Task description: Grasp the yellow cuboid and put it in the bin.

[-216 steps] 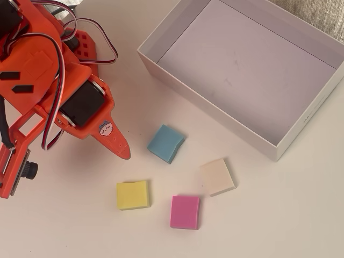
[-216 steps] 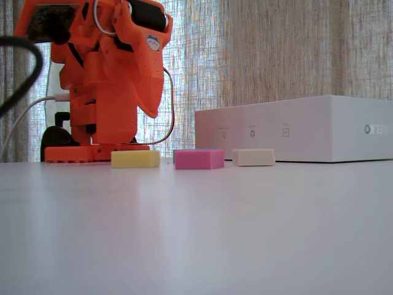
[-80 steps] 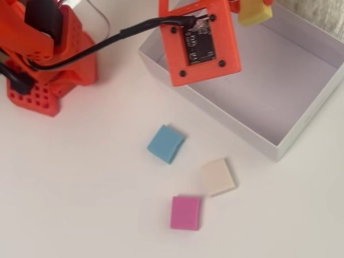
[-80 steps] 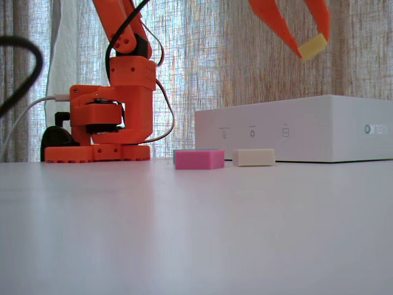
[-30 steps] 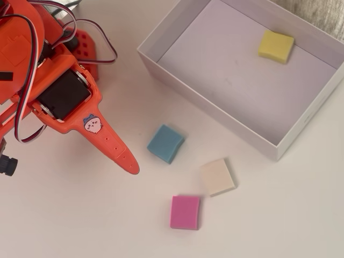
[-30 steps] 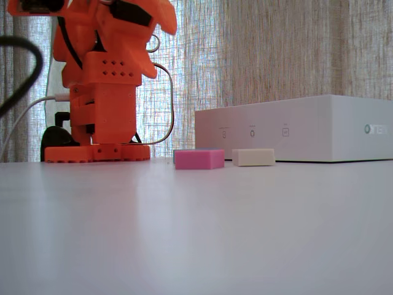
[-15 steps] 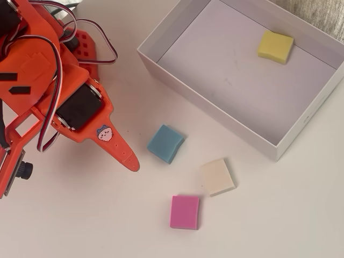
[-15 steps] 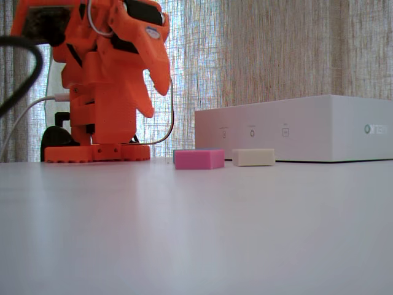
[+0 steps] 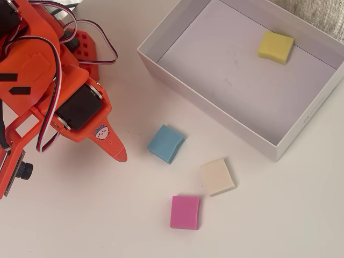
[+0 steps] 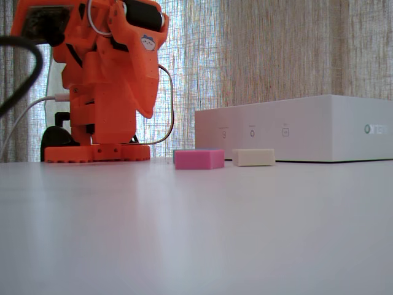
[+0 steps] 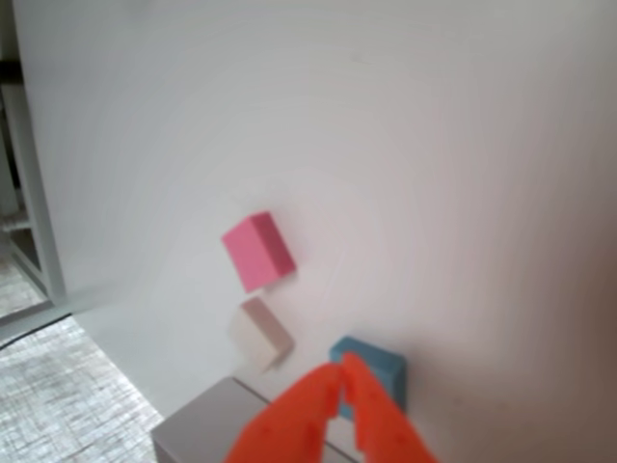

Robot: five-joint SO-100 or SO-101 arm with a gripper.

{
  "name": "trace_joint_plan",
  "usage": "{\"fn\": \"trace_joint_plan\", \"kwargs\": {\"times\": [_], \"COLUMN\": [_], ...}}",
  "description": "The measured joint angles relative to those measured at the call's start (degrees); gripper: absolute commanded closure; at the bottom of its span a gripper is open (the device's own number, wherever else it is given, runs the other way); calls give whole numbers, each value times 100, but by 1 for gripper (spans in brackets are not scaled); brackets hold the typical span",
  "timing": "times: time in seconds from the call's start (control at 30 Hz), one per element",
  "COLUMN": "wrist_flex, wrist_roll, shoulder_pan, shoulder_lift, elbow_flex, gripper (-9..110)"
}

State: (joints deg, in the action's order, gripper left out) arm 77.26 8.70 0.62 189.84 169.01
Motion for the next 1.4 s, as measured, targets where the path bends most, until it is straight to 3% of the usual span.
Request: {"fn": "trace_joint_plan", "kwargs": {"times": [1.4], "wrist_flex": [0], "wrist_roll": [0], "shoulder_pan": [0], "shoulder_lift": [0], "elbow_flex": [0], "gripper": [110]}}
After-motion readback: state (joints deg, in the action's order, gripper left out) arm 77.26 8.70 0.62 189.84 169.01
